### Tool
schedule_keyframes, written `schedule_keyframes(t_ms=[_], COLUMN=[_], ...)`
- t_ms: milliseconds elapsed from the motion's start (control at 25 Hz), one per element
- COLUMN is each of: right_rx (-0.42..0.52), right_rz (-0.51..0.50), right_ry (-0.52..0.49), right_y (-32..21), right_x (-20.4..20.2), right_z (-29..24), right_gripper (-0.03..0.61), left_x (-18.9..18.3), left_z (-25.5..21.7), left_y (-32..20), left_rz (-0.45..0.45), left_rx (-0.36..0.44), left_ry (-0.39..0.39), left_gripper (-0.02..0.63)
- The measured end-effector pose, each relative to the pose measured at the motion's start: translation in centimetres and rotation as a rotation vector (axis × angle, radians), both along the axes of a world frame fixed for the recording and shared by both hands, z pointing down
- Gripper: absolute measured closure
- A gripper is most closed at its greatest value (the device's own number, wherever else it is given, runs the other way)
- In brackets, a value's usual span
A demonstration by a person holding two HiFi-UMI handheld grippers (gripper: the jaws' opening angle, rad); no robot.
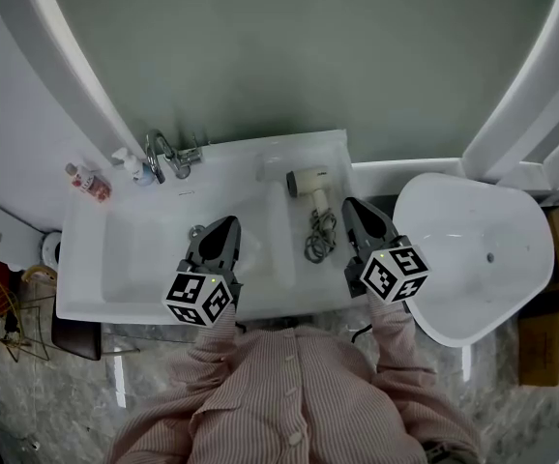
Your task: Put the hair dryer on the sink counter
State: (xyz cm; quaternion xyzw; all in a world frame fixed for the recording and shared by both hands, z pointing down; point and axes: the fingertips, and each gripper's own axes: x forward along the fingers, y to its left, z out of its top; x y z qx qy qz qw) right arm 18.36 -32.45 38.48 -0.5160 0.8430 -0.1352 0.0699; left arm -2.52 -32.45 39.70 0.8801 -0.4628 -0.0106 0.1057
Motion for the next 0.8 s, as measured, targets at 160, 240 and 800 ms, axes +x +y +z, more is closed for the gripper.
schedule_keyframes(t_ms=[160,240,800], right_rx=[0.008,0.009,-0.005], right_rz=[0.011,0.018,0.077], right_ry=[0.008,0.009,0.028], right_y=[0.2,0.3,0.5], right_x=[0.1,0.2,0.9], right_z=[-0.2,-0.3,0.4], right_gripper=[0.574,0.574,0.574], left_x=[-0.3,-0.4,-1.1], left_z=[-0.2,-0.2,0.0], left_y=[0.0,0.0,0.0], left_rz=[-0.012,-0.017,-0.022], left_rx=[0.004,0.006,0.0], left_ry=[-0.004,-0.005,-0.01], left_gripper=[0.617,0.617,0.617])
